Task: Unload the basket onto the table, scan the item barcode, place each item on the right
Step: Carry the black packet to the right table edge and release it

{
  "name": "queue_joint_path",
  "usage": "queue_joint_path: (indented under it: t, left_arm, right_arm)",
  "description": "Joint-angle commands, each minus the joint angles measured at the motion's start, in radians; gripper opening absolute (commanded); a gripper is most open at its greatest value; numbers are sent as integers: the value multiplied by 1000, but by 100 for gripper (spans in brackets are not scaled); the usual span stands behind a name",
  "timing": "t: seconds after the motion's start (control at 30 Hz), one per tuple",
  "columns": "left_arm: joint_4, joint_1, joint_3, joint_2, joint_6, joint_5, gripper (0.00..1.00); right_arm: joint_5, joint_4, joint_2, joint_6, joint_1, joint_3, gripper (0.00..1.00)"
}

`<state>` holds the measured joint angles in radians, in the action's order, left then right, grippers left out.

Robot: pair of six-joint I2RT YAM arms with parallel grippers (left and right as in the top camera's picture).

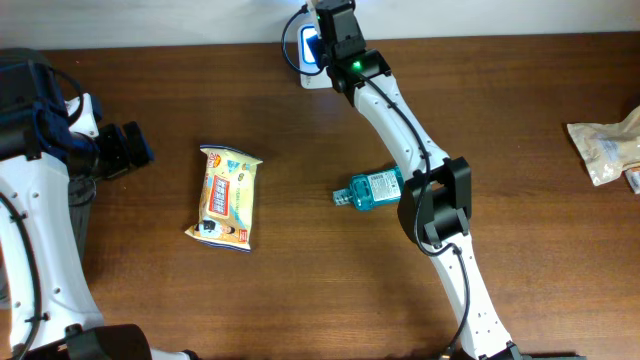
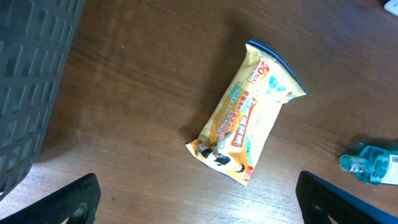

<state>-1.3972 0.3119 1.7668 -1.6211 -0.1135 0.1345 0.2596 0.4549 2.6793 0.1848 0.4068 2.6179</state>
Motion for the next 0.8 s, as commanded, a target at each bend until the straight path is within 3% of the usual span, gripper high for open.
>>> queue_joint_path:
  t: [0.0, 0.17, 0.3, 0.6, 0.77]
  left_arm:
    - [1, 3, -3, 13, -6, 10, 99]
    - [1, 3, -3, 13, -6, 10, 99]
    - [1, 3, -3, 13, -6, 10, 99]
    - [1, 3, -3, 13, -6, 10, 99]
    - [1, 3, -3, 13, -6, 10, 99]
  right_arm:
    - [198, 0, -19, -95, 3, 20, 4]
    - [303, 62, -80, -146, -46, 24, 4]
    - [303, 189, -142, -285, -144, 24, 4]
    - [298, 569, -172, -545, -505, 23, 4]
    - [272, 690, -171, -568, -708, 23, 4]
